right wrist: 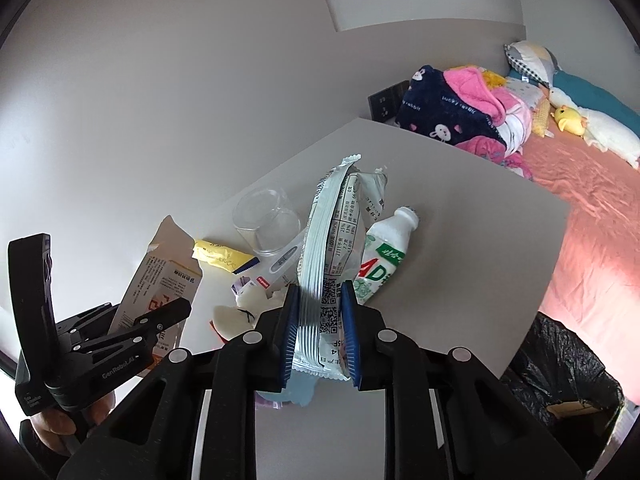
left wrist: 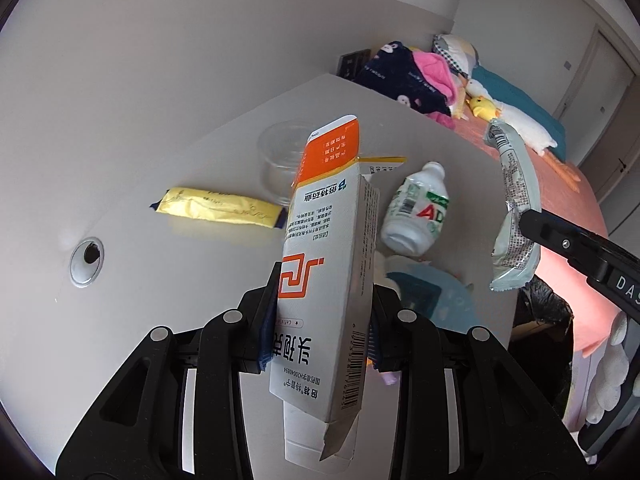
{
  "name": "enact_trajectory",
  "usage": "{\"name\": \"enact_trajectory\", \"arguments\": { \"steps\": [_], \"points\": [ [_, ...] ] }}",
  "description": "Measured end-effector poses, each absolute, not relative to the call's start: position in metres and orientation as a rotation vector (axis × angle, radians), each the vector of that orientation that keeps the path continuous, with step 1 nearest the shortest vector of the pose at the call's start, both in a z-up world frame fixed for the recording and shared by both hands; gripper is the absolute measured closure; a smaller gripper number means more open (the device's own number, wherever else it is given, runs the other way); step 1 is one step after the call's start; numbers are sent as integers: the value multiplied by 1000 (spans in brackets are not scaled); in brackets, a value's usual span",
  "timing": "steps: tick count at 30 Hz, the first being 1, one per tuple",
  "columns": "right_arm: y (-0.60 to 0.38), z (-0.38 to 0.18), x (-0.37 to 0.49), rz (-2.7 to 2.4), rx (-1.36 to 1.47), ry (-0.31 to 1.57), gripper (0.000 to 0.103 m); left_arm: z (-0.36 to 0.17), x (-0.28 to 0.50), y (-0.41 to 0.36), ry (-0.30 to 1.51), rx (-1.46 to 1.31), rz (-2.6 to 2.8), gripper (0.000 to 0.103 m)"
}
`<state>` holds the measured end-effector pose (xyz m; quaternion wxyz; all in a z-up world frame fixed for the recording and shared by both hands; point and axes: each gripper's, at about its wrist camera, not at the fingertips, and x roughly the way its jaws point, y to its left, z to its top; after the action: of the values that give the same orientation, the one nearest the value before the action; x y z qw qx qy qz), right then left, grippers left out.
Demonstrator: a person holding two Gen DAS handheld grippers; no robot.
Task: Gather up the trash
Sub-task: 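Lift the box and wrapper with both grippers toward the black trash bag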
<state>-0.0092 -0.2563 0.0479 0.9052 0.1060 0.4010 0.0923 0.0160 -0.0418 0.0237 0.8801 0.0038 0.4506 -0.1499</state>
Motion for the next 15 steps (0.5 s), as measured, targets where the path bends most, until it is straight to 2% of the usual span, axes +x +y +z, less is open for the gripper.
{"name": "enact_trajectory", "arguments": {
  "steps": [5,15],
  "points": [
    [-283,52,-33,141,234,810,88,30,7,-76,929,43,-394,69],
    [-335,55,-82,6,261,785,91,36,-10,-145,925,122,-566,69]
  ]
}}
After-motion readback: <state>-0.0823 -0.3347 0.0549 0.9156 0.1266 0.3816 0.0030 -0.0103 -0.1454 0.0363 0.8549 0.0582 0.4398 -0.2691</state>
